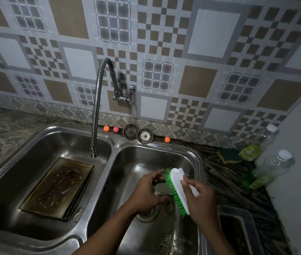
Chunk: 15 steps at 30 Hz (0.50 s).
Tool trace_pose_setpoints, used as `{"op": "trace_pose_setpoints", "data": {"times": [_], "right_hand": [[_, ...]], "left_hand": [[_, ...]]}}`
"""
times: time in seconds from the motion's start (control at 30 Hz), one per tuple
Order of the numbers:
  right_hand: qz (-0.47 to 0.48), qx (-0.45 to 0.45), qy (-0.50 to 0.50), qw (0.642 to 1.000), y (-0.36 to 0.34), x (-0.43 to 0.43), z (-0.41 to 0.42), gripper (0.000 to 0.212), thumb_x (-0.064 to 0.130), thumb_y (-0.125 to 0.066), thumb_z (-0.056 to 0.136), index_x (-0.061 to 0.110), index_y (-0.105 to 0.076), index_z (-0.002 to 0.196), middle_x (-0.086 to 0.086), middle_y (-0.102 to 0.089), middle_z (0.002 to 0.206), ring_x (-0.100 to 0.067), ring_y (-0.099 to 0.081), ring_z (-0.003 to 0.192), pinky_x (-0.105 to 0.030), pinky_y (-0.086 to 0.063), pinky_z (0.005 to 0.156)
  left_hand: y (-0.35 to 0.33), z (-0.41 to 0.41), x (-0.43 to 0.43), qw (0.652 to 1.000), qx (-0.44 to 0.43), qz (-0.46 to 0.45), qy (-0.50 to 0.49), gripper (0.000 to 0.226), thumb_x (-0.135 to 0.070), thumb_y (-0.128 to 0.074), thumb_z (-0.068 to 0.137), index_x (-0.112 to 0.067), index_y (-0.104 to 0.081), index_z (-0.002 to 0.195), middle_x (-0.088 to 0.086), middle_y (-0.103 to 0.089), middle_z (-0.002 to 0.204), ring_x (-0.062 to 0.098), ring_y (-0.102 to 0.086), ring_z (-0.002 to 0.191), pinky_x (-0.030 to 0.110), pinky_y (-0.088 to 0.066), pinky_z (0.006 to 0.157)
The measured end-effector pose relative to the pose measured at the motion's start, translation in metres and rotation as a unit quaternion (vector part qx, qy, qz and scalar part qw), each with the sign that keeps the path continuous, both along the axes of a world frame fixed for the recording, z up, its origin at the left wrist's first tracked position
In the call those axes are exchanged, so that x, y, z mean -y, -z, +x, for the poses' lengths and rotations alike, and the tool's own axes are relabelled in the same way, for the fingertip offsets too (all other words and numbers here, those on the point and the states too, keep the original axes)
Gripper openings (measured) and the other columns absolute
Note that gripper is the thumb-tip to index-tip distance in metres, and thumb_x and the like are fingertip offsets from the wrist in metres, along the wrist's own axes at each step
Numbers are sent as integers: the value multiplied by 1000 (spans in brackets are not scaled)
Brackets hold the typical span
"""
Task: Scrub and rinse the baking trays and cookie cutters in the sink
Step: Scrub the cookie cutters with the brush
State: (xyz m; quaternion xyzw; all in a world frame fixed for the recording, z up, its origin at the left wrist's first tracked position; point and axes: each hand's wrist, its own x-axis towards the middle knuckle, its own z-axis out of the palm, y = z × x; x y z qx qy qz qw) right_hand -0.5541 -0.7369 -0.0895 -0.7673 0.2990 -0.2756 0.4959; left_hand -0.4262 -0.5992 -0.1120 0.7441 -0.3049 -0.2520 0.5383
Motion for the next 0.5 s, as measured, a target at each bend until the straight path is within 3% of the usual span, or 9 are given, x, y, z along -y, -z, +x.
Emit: {"op": "trace_pose_setpoints", "data": {"times": [0.07,0.17,0.27,0.4,0.5], "right_hand": [[26,9,17,999,3,3,1,10,28,-71,86,36,-72,91,20,-71,100,8,-63,98,-18,-48,83],[45,5,0,999,8,7,1,10,27,-73,84,34,-74,91,20,-72,96,5,-65,95,-25,-51,84],[38,-22,-21,999,10,6,0,10,31,-73,83,33,-75,93,21,-72,94,4,-66,92,-29,-54,84],[40,12,-31,999,1,6,5,12,24,-73,84,34,-74,89,22,-72,92,2,-67,90,-24,-51,79],[25,-6,-32,999,1,8,8,10,28,-73,84,37,-74,89,23,-72,92,3,-66,91,-25,-51,80]], "left_hand": [[-1,-2,-1,997,-65,-33,-21,90,-8,-91,61,-26,-48,138,-4,-68,112,6,-66,106,24,-57,78],[0,-3,-4,975,-190,-97,-65,87,-3,-90,61,-27,-51,135,4,-70,114,19,-69,103,36,-58,85],[2,-6,-3,939,-293,-157,-83,76,1,-86,61,-11,-55,129,19,-70,112,34,-69,103,41,-58,84],[-3,-11,-6,942,-299,-143,-61,44,4,-80,71,-4,-67,112,22,-71,105,35,-71,94,42,-58,80],[-1,-11,-6,945,-299,-127,-35,32,-2,-76,77,-6,-71,109,19,-72,107,35,-70,96,48,-56,87]]}}
